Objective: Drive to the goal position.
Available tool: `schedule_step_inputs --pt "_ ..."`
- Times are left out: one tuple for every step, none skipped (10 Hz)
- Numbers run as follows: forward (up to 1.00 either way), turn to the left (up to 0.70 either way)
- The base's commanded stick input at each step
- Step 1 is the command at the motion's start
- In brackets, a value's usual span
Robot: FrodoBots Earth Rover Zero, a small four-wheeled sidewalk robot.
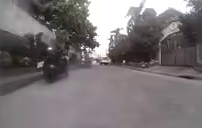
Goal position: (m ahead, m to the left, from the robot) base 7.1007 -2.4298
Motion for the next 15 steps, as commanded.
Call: schedule_step_inputs --pt "1.00 -0.36" --pt "1.00 -0.18" --pt "1.00 -0.01" --pt "1.00 0.00" --pt "1.00 0.00" --pt "1.00 0.00" --pt "1.00 0.00" --pt "1.00 0.00" --pt "1.00 0.00" --pt "1.00 0.00" --pt "1.00 -0.29" --pt "1.00 -0.35" --pt "1.00 -0.40" --pt "1.00 -0.40" --pt "1.00 -0.40"
